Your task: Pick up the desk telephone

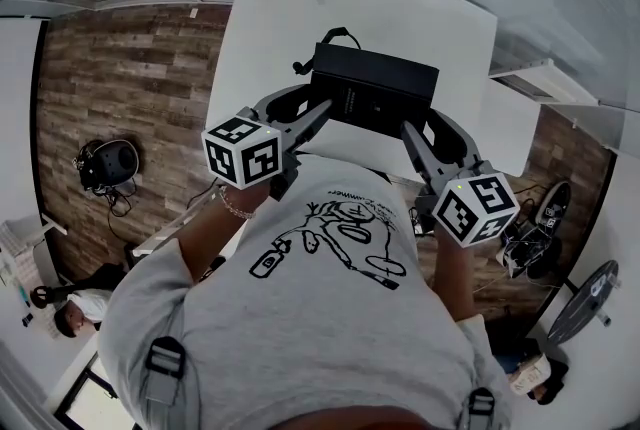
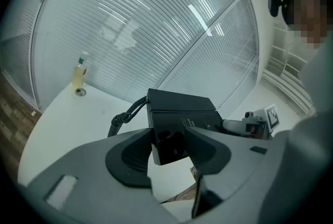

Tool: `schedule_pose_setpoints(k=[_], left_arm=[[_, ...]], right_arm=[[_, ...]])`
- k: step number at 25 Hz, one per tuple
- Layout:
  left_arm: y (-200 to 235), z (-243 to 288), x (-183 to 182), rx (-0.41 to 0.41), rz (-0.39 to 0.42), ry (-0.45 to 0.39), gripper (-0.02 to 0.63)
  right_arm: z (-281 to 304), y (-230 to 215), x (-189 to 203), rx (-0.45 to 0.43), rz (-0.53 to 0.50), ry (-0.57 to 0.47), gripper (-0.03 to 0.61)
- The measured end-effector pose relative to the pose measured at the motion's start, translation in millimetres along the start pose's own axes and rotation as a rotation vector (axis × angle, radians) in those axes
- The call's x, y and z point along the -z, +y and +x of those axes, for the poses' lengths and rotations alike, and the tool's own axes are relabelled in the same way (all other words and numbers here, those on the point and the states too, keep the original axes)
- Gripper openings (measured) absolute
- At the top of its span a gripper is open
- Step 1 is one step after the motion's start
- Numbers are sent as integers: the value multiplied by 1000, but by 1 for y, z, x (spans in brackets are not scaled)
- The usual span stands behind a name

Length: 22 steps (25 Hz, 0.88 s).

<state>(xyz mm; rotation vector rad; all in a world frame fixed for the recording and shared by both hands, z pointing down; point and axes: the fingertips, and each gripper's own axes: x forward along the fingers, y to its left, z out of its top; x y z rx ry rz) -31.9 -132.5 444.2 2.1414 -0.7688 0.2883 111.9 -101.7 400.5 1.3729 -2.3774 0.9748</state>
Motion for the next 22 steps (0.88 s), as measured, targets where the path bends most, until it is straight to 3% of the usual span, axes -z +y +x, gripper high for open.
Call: schedule_pose_setpoints(k=[22], left_arm=[[-6, -2, -3, 11, -5, -8, 181]], right_arm=[[-6, 2, -6, 6, -3, -23, 172]])
